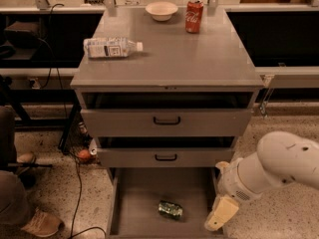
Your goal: Pick green can from bottom drawer and place on counter
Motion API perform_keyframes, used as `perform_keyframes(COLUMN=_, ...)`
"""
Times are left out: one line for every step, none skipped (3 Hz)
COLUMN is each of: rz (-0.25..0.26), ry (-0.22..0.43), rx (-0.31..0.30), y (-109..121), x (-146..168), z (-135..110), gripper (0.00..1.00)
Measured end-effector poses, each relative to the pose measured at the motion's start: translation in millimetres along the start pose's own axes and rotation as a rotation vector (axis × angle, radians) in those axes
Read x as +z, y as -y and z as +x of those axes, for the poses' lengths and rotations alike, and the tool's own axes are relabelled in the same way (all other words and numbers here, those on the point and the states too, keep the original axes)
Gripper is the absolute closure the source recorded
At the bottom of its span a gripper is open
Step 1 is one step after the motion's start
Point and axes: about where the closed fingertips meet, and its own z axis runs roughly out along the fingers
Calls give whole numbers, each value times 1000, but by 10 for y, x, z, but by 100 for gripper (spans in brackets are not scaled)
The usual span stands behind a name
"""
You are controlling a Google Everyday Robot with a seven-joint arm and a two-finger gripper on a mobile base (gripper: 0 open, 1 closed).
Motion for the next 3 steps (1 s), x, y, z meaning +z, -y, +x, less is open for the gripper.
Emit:
perform_keyframes(rz=-27, ry=36, rx=69, y=-115, x=746, z=236, gripper=0)
perform_keyframes(rz=-31, ry=142, rx=130, y=19, x=1324, z=279, gripper=0)
perform_keyframes(rz=-93, ry=157, rx=153, y=-104, x=1637, z=363, gripper=0)
